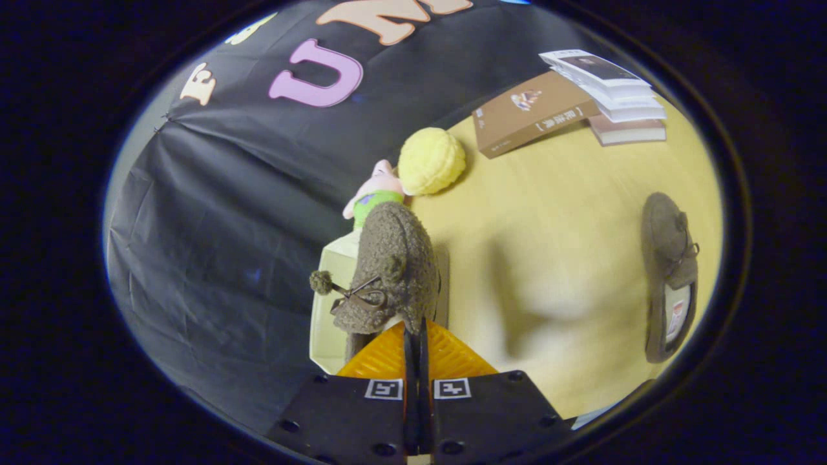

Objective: Open the storage box then place both shoes into the box .Put the left shoe in first, then the right shoe, with the right side of both shoes facing outward in a uniform manner.

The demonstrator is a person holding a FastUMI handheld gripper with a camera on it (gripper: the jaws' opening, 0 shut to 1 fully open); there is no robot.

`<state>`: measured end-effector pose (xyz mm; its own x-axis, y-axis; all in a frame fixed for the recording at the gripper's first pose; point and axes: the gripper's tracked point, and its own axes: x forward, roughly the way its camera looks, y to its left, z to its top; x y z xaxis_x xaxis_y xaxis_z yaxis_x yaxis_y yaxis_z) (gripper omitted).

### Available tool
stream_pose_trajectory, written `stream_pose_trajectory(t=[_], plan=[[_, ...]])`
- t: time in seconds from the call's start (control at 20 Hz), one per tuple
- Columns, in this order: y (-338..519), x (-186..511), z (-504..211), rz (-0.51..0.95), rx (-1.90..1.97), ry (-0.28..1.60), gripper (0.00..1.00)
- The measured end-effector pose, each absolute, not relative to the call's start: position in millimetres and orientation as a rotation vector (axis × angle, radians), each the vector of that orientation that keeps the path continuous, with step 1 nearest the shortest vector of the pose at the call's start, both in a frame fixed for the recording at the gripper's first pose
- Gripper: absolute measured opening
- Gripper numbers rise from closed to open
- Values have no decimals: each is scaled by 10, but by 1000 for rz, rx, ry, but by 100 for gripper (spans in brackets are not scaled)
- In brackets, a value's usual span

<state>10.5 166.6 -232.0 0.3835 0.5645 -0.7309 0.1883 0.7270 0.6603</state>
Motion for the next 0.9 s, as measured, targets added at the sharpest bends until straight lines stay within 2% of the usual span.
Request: stream_pose_trajectory(t=[0.35, 0.9], plan=[[2249, 398, -2113, 292, 733, 1149, 4], [3230, 471, -2540, 299, 642, 1228, 4]])
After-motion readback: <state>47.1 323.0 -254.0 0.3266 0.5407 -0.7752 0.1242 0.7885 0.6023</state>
